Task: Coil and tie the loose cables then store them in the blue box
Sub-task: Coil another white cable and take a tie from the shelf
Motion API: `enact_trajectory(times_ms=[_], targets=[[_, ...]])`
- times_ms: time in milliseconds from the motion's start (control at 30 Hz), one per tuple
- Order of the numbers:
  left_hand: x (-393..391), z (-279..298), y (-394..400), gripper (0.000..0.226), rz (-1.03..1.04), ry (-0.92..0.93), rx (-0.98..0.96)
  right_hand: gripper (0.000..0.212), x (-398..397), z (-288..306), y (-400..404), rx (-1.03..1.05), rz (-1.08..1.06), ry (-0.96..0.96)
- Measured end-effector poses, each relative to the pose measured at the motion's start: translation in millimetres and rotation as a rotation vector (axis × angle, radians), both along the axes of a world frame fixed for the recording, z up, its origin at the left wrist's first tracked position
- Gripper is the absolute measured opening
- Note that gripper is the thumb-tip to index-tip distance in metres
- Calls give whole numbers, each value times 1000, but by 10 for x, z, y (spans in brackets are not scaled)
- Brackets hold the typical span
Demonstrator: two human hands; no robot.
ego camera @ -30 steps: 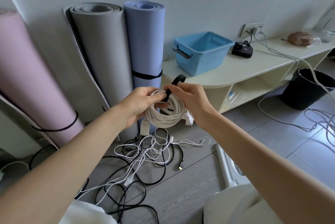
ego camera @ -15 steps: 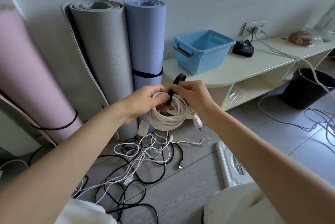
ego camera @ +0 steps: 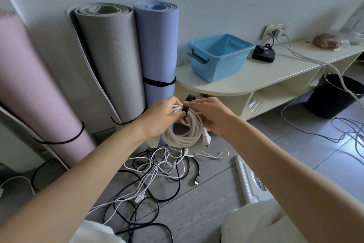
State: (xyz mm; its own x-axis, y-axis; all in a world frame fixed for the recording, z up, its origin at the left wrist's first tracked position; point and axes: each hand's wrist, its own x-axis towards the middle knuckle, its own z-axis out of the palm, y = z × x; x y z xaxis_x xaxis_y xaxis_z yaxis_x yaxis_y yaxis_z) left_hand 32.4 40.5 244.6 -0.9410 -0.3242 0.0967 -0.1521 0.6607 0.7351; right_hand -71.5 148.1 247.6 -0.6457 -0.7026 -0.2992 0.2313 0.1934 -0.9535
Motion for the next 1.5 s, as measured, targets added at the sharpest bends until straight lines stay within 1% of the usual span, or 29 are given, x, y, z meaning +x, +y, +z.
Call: enact_trajectory(times_ms=[133,300,367,433,533,633,767,867,967,1000,1033,1067,1167,1267,1367,1433,1500], targets=[[-35,-11,79,16,64,7,-23,13,-15,-5,7,-40,-46,36],[-97,-1,101,25,149,108,-31,16,-20,9,7,-81,-128,27],[-82,18,104,29,115,146,-97,13,-25,27,11,-86,-120,3],[-53,12,93,34,16,209,-230,12,-27,43,10,-94,-125,-38],[-20,-8,51,28,-61,274,-363,17,-25,54,0,-111,-139,-121],[-3,-3,19,22,-49,304,-399,23,-22,59,-4,-117,-128,-154],[8,-4,27,23,-80,317,-464,23,-22,6,-3,-89,-118,-138],[-25,-38,42,24,-38,290,-443,22,-23,-51,15,-49,-105,-94],[-47,-58,8,24,-9,223,-402,11,-13,-16,20,-90,-22,-73],[-45,-59,-10,22,-8,207,-397,13,-14,7,19,-120,15,-78],[-36,-58,-26,21,-6,201,-385,19,-16,28,18,-150,62,-74],[-29,-52,-38,21,4,202,-365,26,-21,46,23,-158,121,-24],[-33,-15,-64,26,89,179,-263,41,4,84,52,-17,300,326],[-55,1,-116,23,138,101,-111,45,40,98,29,23,330,562],[-50,5,-148,15,84,21,103,47,51,33,-15,53,355,802],[-24,28,-140,3,40,3,290,49,53,-13,-26,42,346,972],[12,65,-122,9,-13,8,486,51,46,-25,-20,8,338,1077]])
